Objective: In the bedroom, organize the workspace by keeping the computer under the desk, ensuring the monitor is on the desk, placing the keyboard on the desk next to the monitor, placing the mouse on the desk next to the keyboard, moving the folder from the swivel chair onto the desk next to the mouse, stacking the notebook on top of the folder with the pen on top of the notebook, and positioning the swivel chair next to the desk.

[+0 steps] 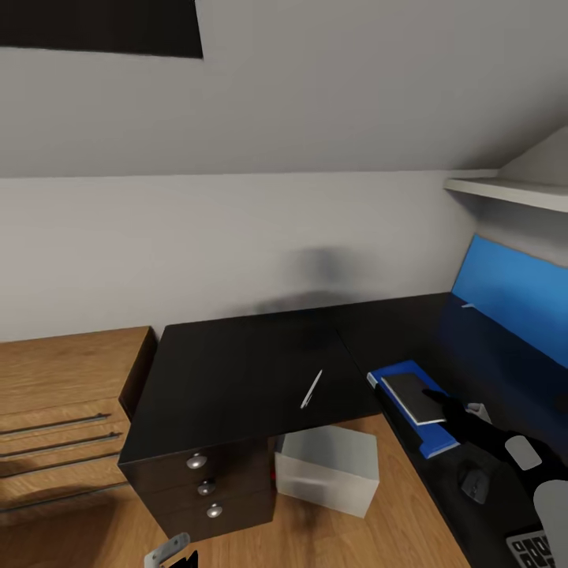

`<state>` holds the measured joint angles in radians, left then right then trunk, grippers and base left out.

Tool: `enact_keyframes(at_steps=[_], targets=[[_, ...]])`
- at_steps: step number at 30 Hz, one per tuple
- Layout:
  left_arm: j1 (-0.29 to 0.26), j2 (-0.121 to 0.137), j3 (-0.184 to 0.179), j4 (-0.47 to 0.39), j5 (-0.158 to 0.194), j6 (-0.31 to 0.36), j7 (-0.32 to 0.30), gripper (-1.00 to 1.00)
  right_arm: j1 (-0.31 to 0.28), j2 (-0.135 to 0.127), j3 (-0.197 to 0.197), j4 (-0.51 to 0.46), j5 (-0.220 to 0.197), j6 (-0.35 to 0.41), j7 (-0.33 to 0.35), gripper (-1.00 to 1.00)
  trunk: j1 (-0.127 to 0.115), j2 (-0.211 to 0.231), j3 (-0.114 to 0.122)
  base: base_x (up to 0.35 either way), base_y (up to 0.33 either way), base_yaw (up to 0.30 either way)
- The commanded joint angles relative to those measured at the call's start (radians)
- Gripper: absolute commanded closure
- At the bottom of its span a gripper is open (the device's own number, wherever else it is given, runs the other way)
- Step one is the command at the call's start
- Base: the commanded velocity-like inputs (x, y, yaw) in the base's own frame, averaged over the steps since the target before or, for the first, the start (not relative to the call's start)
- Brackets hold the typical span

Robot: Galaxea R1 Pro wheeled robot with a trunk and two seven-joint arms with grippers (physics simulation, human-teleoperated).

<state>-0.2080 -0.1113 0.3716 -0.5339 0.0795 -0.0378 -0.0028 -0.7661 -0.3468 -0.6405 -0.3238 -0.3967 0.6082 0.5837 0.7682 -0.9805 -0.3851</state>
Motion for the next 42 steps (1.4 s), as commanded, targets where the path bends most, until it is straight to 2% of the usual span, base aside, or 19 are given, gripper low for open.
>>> enact_keyframes(at_steps=[1, 31, 42], targets=[[-0.001, -0.001, 0.002, 0.000, 0.008, -0.002, 0.000, -1.00, -0.001, 0.000, -0.005, 0.000, -0.001, 0.007, 0.001, -1.00, -0.004, 0.007, 0.002, 0.000, 0.000, 0.000], [-0.001, -0.001, 0.003, 0.000, 0.009, -0.002, 0.000, -1.00, -0.001, -0.003, -0.004, 0.000, -0.002, 0.008, 0.008, -1.00, -0.008, 0.014, 0.005, -0.001, 0.000, 0.000], [-0.001, -0.001, 0.003, 0.000, 0.009, -0.002, 0.000, -1.00, -0.001, -0.002, -0.004, 0.000, -0.002, 0.008, 0.008, -1.00, -0.008, 0.014, 0.005, -0.115, 0.000, 0.000]])
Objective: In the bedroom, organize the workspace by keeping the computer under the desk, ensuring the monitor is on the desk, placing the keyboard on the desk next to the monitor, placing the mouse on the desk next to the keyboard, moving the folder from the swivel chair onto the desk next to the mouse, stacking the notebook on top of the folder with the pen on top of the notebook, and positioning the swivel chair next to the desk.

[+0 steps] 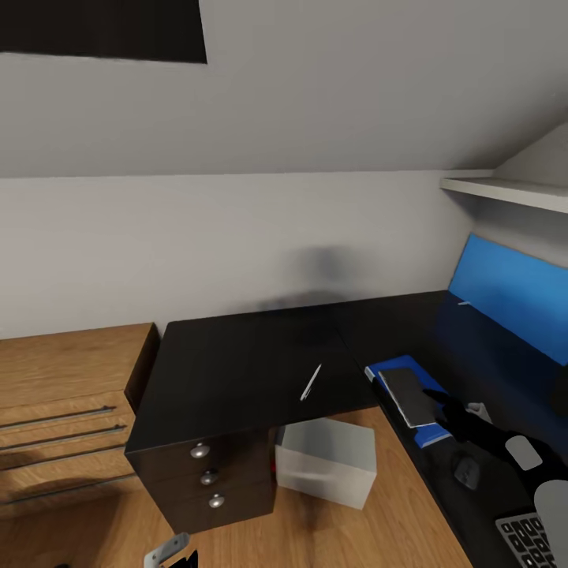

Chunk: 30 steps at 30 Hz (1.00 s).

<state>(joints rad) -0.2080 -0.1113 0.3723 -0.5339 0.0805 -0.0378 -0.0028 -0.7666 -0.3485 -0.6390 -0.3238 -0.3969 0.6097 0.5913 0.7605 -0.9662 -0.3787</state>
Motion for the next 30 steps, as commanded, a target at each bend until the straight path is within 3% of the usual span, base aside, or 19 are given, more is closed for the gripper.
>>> enact_keyframes(at_steps=[1, 15, 30], targets=[[-0.001, -0.001, 0.002, 0.000, 0.008, -0.002, 0.000, -1.00, -0.001, 0.000, -0.006, 0.000, -0.002, 0.007, 0.001, -1.00, 0.000, -0.001, -0.001, -0.021, 0.000, 0.000], [-0.001, -0.001, 0.002, 0.000, 0.008, -0.002, 0.000, -1.00, 0.000, 0.000, -0.006, 0.000, -0.002, 0.007, 0.001, -1.00, 0.000, -0.001, -0.001, -0.005, 0.000, 0.020], [-0.001, -0.001, 0.002, 0.000, 0.008, -0.002, 0.000, -1.00, -0.001, 0.000, -0.005, -0.002, -0.002, 0.007, 0.001, -1.00, 0.000, -0.001, -0.001, 0.000, 0.000, 0.211]])
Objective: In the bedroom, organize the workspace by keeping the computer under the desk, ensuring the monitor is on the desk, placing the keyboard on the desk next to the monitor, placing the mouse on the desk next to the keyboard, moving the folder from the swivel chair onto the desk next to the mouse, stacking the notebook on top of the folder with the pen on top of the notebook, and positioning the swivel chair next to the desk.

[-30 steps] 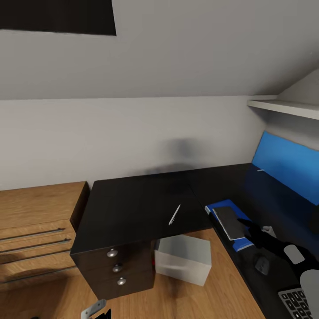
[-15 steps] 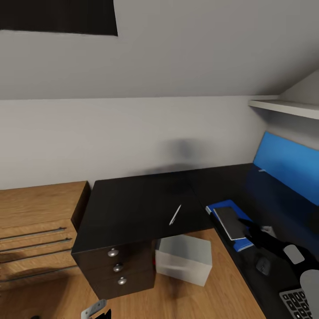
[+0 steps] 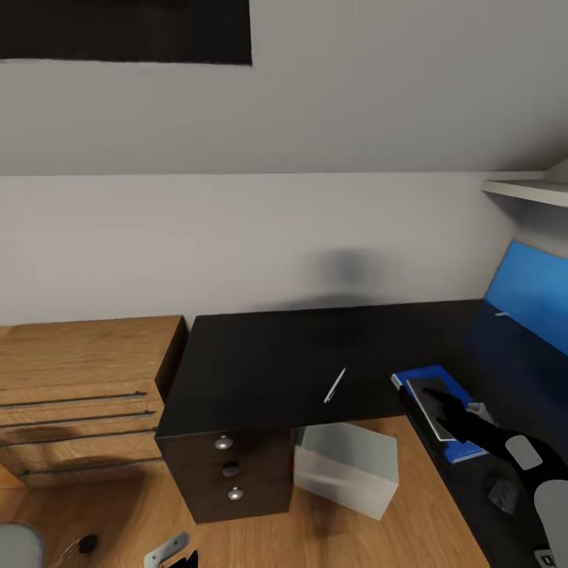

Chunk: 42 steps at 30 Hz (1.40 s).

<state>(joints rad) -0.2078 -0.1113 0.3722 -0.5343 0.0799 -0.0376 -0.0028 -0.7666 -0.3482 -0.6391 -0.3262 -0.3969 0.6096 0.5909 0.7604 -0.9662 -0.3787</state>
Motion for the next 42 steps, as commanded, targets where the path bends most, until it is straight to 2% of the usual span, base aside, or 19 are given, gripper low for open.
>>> enact_keyframes(at_steps=[1, 13, 35, 42], targets=[[-0.001, -0.001, 0.002, 0.000, 0.008, -0.002, 0.000, -1.00, -0.001, 0.000, -0.005, 0.000, -0.002, 0.007, 0.001, -1.00, 0.000, -0.001, -0.001, 0.000, 0.000, 0.248], [-0.001, -0.001, 0.002, 0.000, 0.008, -0.002, 0.000, -1.00, -0.001, -0.001, -0.005, -0.003, -0.002, 0.007, 0.008, -1.00, 0.000, -0.001, -0.001, 0.000, 0.000, 0.251], [-0.001, -0.001, 0.002, 0.002, 0.008, -0.002, 0.000, -1.00, -0.001, 0.002, -0.004, -0.005, -0.003, 0.006, 0.061, -1.00, 0.000, -0.001, -0.001, 0.000, 0.000, 0.252], [-0.001, -0.001, 0.002, 0.002, 0.008, -0.002, 0.000, -1.00, 0.000, 0.004, -0.003, -0.005, -0.003, 0.005, 0.089, -1.00, 0.000, -0.001, -0.001, 0.000, 0.000, 0.127]])
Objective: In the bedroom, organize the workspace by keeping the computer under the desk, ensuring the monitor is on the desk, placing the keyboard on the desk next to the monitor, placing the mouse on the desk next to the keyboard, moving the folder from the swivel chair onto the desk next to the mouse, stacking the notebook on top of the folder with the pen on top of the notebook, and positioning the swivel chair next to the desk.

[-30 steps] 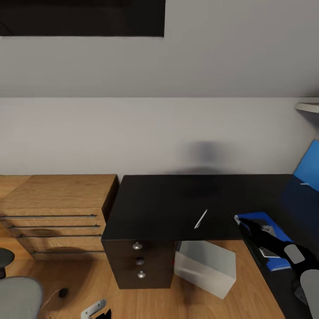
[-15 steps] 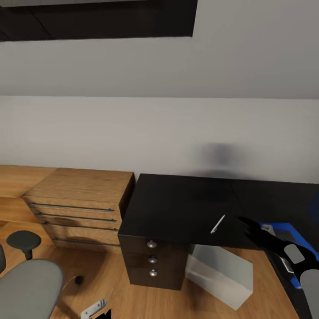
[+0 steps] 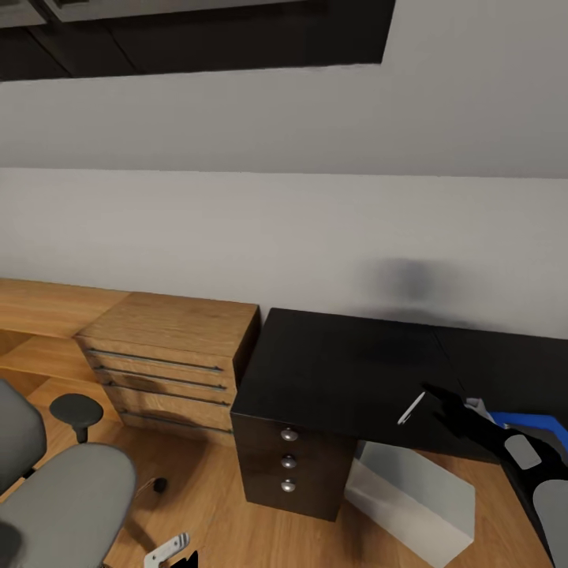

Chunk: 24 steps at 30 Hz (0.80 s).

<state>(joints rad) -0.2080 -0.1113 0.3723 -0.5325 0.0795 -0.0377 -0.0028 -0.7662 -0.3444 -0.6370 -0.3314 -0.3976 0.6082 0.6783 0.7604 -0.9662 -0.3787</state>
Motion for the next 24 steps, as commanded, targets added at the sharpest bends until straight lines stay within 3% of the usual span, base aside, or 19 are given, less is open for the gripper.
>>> enact_keyframes(at_steps=[1, 11, 16, 19, 20, 24], targets=[[-0.001, -0.001, 0.002, 0.000, 0.008, -0.002, 0.000, -1.00, -0.001, 0.000, -0.005, 0.001, -0.002, 0.006, 0.009, -1.00, 0.000, -0.001, -0.001, 0.000, 0.000, 0.048], [-0.001, -0.001, 0.002, 0.000, 0.008, -0.002, 0.000, -1.00, -0.001, 0.002, 0.005, -0.002, 0.009, -0.004, 0.058, -1.00, 0.000, -0.001, -0.001, 0.000, 0.000, 0.016], [-0.001, -0.001, 0.002, 0.006, 0.008, -0.002, 0.000, -1.00, -0.001, 0.007, 0.045, -0.004, 0.043, -0.064, 0.031, -1.00, 0.000, -0.001, -0.001, 0.000, 0.000, 0.002], [-0.001, -0.001, 0.001, 0.017, 0.008, -0.002, 0.000, -1.00, -0.002, 0.028, 0.084, -0.011, 0.072, -0.114, -0.034, -1.00, 0.000, -0.001, -0.001, 0.000, 0.000, 0.000], [-0.001, -0.001, 0.000, 0.023, 0.008, -0.002, 0.000, -1.00, -0.002, 0.048, 0.107, -0.030, 0.088, -0.142, -0.103, -1.00, 0.000, -0.001, -0.001, 0.000, 0.000, 0.000], [-0.001, -0.001, -0.001, 0.029, 0.008, -0.003, 0.000, -1.00, -0.003, 0.102, 0.151, -0.109, 0.109, -0.178, -0.272, -1.00, 0.000, -0.001, -0.001, 0.000, 0.000, 0.000]])
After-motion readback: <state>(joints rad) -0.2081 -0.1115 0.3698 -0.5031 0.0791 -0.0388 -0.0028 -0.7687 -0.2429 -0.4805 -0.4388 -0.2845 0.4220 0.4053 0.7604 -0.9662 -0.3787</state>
